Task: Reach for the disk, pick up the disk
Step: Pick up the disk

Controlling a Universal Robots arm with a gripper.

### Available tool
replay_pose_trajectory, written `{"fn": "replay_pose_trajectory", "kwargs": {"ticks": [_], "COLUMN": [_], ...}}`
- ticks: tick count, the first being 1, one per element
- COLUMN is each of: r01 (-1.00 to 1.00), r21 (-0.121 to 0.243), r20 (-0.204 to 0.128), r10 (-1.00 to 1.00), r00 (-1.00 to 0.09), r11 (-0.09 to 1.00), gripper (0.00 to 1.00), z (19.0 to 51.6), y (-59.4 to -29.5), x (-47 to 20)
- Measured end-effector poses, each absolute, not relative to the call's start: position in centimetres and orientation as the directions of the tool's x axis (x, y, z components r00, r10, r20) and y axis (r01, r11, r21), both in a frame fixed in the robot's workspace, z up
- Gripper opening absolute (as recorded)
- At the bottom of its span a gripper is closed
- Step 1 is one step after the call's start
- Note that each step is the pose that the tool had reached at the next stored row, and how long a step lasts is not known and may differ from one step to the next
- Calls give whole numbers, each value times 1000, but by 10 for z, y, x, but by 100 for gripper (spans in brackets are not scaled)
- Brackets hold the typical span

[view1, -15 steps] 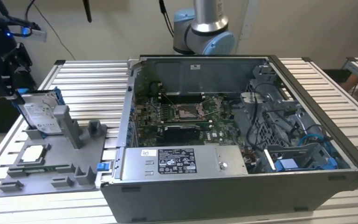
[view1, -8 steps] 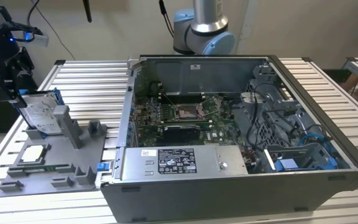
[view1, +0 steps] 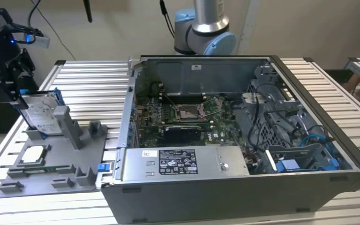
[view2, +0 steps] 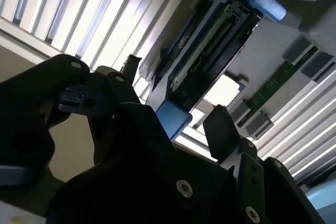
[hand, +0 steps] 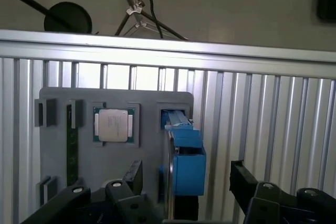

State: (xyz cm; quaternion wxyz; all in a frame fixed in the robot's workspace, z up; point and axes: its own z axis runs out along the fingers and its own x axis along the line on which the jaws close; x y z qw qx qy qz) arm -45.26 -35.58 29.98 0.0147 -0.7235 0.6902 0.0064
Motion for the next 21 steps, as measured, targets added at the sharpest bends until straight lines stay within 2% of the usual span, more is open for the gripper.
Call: {"fn": "replay_pose_trajectory", "kwargs": {"ticks": [21], "r01": [-999], "r21": [-13], "r20": [-44], "r10": [-998], "r00": [45], "r11": [-45], "gripper": [100], "z": [273], "y": [-355], "x": [-453]}}
